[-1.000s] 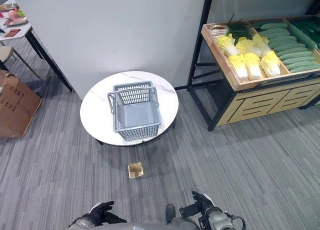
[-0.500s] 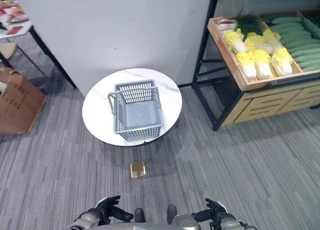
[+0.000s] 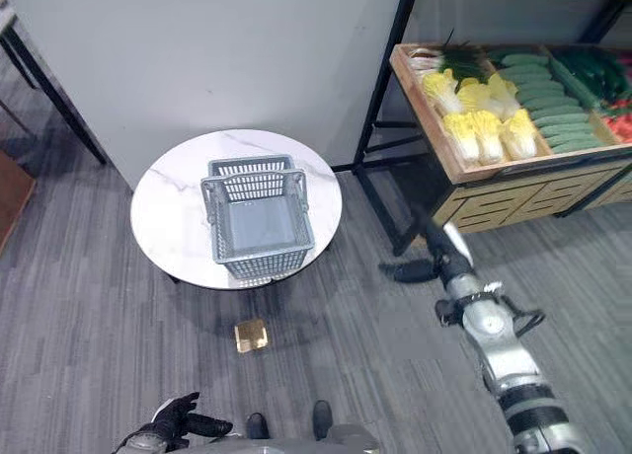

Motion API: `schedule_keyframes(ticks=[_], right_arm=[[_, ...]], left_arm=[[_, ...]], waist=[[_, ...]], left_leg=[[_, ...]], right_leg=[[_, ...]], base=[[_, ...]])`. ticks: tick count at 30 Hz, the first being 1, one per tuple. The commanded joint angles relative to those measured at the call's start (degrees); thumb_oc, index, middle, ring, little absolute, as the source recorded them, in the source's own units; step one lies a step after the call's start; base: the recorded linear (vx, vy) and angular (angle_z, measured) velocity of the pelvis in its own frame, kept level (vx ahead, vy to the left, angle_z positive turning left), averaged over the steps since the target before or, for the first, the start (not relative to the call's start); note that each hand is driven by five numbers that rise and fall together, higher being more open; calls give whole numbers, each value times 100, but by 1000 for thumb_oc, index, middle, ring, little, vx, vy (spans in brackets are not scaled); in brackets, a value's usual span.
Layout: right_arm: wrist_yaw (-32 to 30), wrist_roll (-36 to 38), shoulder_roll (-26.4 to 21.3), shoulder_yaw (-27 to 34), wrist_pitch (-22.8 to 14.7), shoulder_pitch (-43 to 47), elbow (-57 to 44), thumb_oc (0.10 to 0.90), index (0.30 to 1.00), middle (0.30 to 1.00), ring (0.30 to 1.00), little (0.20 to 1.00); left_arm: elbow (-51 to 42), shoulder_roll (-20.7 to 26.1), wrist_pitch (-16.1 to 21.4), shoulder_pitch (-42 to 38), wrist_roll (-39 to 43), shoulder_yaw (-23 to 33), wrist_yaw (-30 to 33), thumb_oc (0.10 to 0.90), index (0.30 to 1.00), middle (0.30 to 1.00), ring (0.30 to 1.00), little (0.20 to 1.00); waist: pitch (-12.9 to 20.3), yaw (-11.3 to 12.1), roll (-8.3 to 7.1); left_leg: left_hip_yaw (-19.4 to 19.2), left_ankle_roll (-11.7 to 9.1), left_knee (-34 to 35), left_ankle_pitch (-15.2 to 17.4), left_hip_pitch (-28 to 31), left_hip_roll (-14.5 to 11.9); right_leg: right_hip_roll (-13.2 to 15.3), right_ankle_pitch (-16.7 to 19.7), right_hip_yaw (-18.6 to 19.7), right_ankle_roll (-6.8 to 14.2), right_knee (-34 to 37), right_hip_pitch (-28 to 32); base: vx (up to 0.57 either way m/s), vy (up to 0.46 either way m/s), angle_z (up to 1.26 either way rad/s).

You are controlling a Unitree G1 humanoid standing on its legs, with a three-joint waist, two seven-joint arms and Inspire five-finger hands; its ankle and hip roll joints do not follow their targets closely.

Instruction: Get the vegetables into the basket

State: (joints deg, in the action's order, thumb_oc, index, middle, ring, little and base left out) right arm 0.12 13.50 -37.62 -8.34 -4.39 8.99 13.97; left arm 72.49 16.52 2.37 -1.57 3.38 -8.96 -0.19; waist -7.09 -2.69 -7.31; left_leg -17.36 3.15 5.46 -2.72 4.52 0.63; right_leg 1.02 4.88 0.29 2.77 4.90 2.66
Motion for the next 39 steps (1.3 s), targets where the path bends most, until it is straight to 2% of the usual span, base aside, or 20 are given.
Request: schedule_keyframes(ticks=[1,5,6,9,11,13,15,16,21,30,39], right_arm=[[10,-275,-195,-186,-405,1261,-326,900,1000,1000,1000,1000],[30,-464,-236,-720,-285,2060,-173,900,1000,1000,1000,1000],[22,-499,-316,-1070,-225,2629,14,900,1000,1000,1000,1000],[-53,-437,-469,-1597,-158,3629,656,900,1000,1000,1000,1000],[-65,-404,-471,-1748,-131,3936,873,900,1000,1000,1000,1000],[-114,-351,-539,-2062,-99,4623,1326,900,1000,1000,1000,1000],[-179,-325,-391,-2496,-54,5530,2155,900,1000,1000,1000,1000],[-166,-376,-199,-2796,-6,6161,2894,900,1000,1000,1000,1000],[-310,-360,215,-3346,36,7625,4844,900,1000,1000,1000,1000],[-339,-500,218,-3684,137,8186,6028,900,1000,1000,1000,1000],[-284,-840,829,-3672,308,8063,6299,900,1000,1000,1000,1000]], left_arm=[[324,-65,-63,-135,-67,-267,-27,900,1000,1000,1000,1000],[317,-51,-80,-189,-22,-324,-5,900,1000,1000,1000,1000],[278,-14,-75,-241,48,-367,22,900,1000,1000,1000,1000],[235,92,-37,-364,201,-428,64,900,1000,1000,1000,1000],[232,124,-23,-394,252,-442,72,900,1000,1000,1000,1000],[232,245,5,-484,393,-430,82,900,1000,1000,1000,1000],[330,364,42,-540,574,-433,116,900,1000,1000,1000,1000],[420,410,59,-520,716,-420,118,900,1000,1000,1000,1000],[633,424,95,-569,971,-596,200,900,1000,1000,1000,1000],[237,399,261,-989,1291,-995,339,900,1000,1000,1000,1000],[295,358,253,-1066,1285,-1111,401,900,1000,1000,1000,1000]], waist=[[-19,275,68],[-68,386,-44],[-120,456,-111],[-247,567,-216],[-280,596,-240],[-384,662,-294],[-487,755,-364],[-560,842,-412],[-709,983,-497],[-794,1063,-473],[-977,1165,-395]], left_leg=[[94,-82,-46,767,367,71],[148,-97,-46,735,294,52],[188,-117,-46,702,199,39],[296,-151,-46,613,-39,19],[322,-159,-46,587,-107,13],[382,-187,-46,519,-286,4],[432,-225,-65,445,-475,-10],[489,-244,-132,440,-587,-25],[709,-300,-142,304,-969,-62],[1008,-328,-46,110,-1339,-44],[1117,-307,-46,68,-1491,-3]], right_leg=[[164,-371,122,437,-220,31],[153,-330,63,417,-144,23],[152,-302,-7,410,-91,-14],[146,-246,-113,390,-37,-149],[140,-233,-138,382,-26,-193],[134,-188,-177,364,4,-318],[125,-150,-202,332,10,-457],[120,-149,-224,312,10,-508],[63,-122,-312,278,10,-812],[54,-68,-491,282,10,-1123],[71,-26,-535,263,10,-1260]], base=[[0,0,0],[-11,-10,8],[-27,-26,8],[-32,-34,25],[-8,-29,34],[-5,-43,27],[41,-45,21],[61,-33,21],[17,-29,24],[0,-11,13],[4,5,6]])
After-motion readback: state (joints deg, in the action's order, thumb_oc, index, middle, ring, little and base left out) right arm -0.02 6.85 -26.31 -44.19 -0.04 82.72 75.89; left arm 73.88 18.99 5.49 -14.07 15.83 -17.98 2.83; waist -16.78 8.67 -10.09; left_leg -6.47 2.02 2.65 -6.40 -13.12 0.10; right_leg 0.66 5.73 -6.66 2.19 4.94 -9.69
